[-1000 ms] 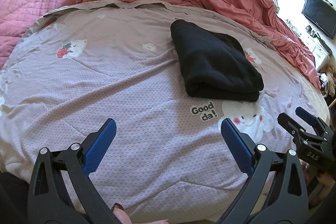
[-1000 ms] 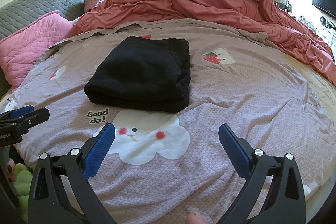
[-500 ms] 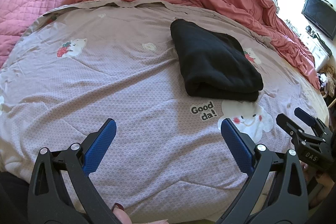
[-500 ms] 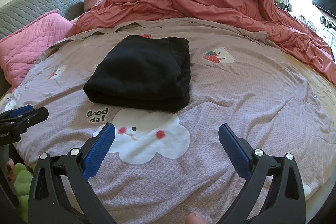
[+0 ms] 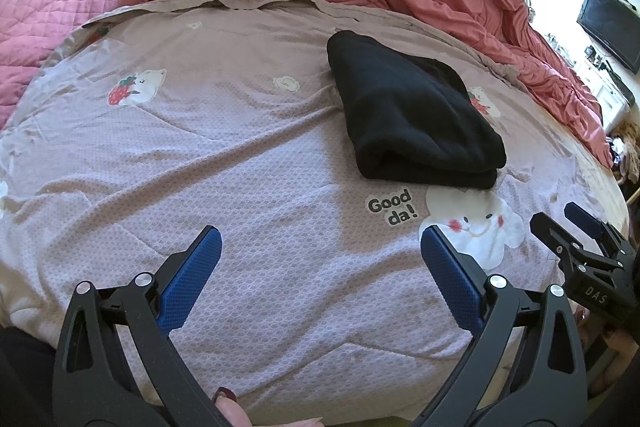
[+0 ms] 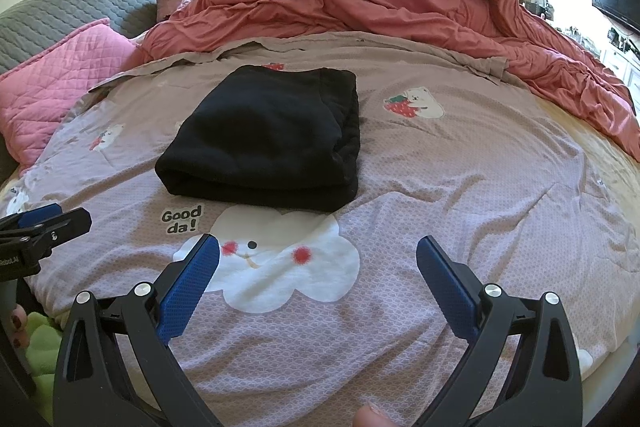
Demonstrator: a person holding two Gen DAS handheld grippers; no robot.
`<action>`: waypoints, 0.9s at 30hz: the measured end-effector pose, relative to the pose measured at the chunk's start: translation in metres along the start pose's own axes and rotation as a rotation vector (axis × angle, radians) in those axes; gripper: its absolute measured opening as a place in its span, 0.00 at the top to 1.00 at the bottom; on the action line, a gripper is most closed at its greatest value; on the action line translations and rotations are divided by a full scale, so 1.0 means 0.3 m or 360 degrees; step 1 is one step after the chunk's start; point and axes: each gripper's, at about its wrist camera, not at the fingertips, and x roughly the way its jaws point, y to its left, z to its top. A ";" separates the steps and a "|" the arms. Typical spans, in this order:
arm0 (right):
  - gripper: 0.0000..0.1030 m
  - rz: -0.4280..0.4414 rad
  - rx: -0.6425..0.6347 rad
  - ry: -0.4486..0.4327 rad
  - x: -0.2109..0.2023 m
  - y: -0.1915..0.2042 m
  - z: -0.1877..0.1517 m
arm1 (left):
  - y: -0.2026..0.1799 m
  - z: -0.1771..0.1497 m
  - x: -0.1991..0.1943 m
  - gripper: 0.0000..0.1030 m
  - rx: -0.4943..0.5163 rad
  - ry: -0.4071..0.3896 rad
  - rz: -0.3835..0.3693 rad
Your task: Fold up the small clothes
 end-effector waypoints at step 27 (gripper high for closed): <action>0.05 -0.0566 0.0433 -0.0005 -0.040 -0.382 -0.065 | 0.155 0.044 0.033 0.09 -0.0109 0.0062 -0.0024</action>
